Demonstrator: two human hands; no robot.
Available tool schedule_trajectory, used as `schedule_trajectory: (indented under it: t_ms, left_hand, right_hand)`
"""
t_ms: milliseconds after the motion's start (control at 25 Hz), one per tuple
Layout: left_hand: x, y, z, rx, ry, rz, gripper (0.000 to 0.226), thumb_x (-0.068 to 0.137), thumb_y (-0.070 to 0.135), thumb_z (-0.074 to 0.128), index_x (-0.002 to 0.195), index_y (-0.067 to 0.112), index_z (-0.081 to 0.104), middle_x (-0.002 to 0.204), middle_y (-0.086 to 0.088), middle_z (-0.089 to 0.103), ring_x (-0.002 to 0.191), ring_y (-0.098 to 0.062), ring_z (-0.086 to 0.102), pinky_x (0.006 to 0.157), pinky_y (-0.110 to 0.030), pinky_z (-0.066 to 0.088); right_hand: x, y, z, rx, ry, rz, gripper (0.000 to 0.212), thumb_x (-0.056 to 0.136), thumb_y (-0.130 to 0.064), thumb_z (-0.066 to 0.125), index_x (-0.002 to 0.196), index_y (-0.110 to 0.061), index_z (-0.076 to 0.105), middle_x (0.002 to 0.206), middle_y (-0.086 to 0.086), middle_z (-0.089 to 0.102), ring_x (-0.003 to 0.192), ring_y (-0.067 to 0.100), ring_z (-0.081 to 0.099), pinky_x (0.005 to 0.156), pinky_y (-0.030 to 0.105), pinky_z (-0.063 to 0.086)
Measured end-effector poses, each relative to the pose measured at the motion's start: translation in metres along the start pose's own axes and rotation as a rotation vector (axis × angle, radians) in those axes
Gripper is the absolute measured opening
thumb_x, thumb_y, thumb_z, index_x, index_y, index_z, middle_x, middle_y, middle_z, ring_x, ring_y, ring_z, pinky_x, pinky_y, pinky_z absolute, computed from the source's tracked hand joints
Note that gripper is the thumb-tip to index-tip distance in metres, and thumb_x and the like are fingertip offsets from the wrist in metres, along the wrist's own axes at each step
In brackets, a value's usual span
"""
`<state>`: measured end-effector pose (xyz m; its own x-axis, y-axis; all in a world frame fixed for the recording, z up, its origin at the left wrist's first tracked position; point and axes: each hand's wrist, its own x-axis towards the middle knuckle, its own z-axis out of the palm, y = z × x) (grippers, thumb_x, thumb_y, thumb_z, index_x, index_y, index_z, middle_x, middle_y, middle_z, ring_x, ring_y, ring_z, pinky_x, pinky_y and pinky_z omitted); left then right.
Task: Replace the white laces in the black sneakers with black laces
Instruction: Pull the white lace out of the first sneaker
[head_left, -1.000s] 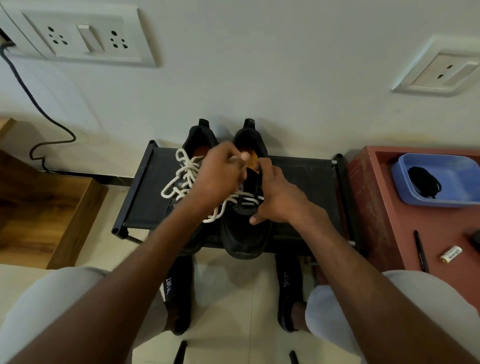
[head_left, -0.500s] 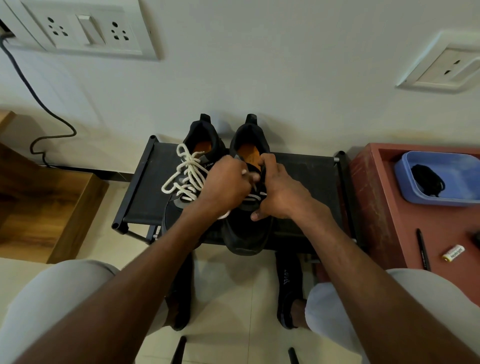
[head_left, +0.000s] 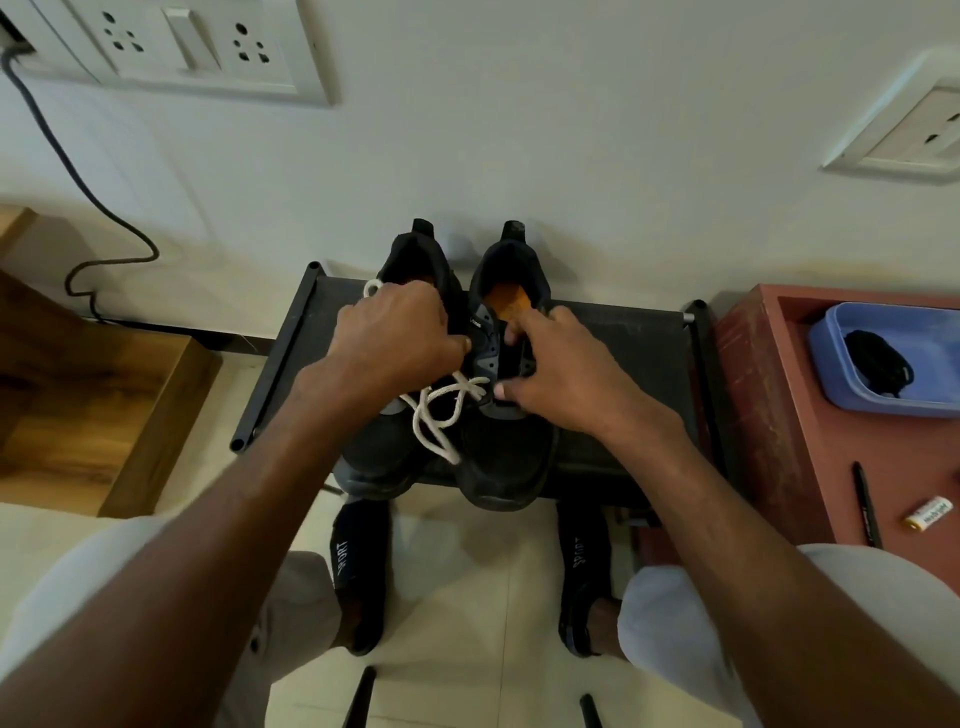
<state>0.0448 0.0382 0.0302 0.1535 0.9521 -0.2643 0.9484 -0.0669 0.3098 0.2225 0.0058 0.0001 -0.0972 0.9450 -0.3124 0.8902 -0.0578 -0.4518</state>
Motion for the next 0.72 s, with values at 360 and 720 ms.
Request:
schedule_trajectory:
  t_ms: [360, 720]
  left_hand:
    - [-0.007, 0.022, 0.036, 0.185, -0.091, 0.221, 0.131, 0.056, 0.060, 0.093, 0.157, 0.029, 0.014, 0.155, -0.008, 0.033, 0.143, -0.036, 0.038, 0.119, -0.060, 0.025]
    - [0.003, 0.020, 0.059, 0.165, -0.058, 0.157, 0.140, 0.052, 0.053, 0.097, 0.156, 0.028, 0.008, 0.160, -0.005, 0.037, 0.141, -0.034, 0.048, 0.124, -0.061, 0.015]
  right_hand:
    - [-0.002, -0.004, 0.010, -0.026, 0.052, 0.010, 0.015, 0.098, -0.039, 0.068, 0.107, -0.027, 0.074, 0.090, -0.004, 0.069, 0.079, 0.016, 0.067, 0.077, 0.039, 0.060]
    - [-0.007, -0.004, -0.001, -0.040, 0.093, 0.048, 0.007, 0.092, -0.033, 0.073, 0.097, -0.029, 0.077, 0.086, -0.006, 0.070, 0.076, 0.017, 0.067, 0.071, 0.037, 0.059]
